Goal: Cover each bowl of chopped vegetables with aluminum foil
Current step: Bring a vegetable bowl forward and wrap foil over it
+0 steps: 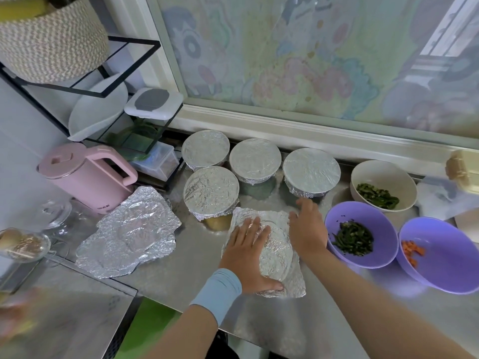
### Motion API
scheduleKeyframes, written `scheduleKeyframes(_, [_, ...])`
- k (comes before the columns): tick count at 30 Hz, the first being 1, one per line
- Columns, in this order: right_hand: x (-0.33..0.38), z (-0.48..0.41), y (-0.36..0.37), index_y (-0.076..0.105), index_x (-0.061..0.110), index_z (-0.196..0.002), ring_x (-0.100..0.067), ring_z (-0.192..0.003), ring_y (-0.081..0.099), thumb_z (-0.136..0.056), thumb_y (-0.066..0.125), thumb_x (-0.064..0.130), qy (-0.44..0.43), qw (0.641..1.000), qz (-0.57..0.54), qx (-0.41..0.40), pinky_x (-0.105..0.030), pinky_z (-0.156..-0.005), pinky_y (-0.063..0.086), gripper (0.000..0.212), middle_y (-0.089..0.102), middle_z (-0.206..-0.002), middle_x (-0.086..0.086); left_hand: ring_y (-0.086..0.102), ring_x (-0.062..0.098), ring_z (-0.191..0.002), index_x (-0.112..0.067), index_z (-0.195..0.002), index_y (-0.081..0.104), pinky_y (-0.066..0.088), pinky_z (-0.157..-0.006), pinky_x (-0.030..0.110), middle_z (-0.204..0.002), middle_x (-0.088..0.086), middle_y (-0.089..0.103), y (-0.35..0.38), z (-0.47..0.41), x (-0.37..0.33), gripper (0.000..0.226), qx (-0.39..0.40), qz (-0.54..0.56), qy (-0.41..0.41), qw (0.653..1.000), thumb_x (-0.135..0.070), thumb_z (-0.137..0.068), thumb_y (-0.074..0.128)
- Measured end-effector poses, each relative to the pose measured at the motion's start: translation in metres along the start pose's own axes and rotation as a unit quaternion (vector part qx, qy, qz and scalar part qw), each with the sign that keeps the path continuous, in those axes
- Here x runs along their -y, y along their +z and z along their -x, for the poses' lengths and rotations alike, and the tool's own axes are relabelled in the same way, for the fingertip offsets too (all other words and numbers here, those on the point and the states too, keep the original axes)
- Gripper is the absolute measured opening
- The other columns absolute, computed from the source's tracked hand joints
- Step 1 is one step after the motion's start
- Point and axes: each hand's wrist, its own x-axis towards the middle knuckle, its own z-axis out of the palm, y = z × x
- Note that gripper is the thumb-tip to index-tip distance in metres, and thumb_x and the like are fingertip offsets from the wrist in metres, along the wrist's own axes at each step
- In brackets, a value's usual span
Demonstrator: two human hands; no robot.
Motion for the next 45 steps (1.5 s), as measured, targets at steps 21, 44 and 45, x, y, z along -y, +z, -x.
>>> scheduleKeyframes(21, [-0.012, 0.007, 0.02, 0.048, 0.031, -0.139, -0.013, -0.119, 0.054, -0.103, 0.039, 0.036, -0.091, 0.963, -0.14, 0.209, -0.027, -0.098, 0.04, 0.037, 0.06, -0.13, 0.009, 0.039, 0.009, -0.134, -0.026, -0.145, 0.04, 0.034, -0.107, 0.027, -0.147, -0.01, 0.043, -0.008, -0.024, 0.02, 0.045, -0.134, 0.271, -0.121, 0.946, -0.032, -0.101, 0.041])
scheduleKeyframes(44, [-0.033, 0.045, 0.009, 0.015, 0.006, -0.155, -0.031, -0.15, -0.003, -0.085, 0.043, 0.071, -0.389, 0.911, 0.057, 0.126, -0.05, -0.121, 0.011, 0.099, 0.0, -0.163, -0.014, -0.023, 0.012, -0.147, -0.026, -0.155, -0.012, 0.004, -0.123, 0.044, -0.16, -0.007, -0.025, -0.011, -0.008, 0.046, 0.119, 0.001, 0.069, 0.089, 0.994, -0.087, -0.071, 0.046])
scheduleKeyframes(45, [-0.034, 0.044, 0.006, 0.013, 0.007, -0.155, -0.031, -0.15, -0.003, -0.08, 0.047, 0.075, -0.409, 0.899, 0.078, 0.135, -0.051, -0.12, 0.01, 0.106, -0.001, -0.163, -0.014, -0.027, 0.013, -0.146, -0.026, -0.154, -0.016, 0.001, -0.122, 0.043, -0.158, -0.007, -0.031, -0.014, -0.007, 0.049, 0.127, 0.021, 0.041, 0.097, 0.994, -0.091, -0.065, 0.048])
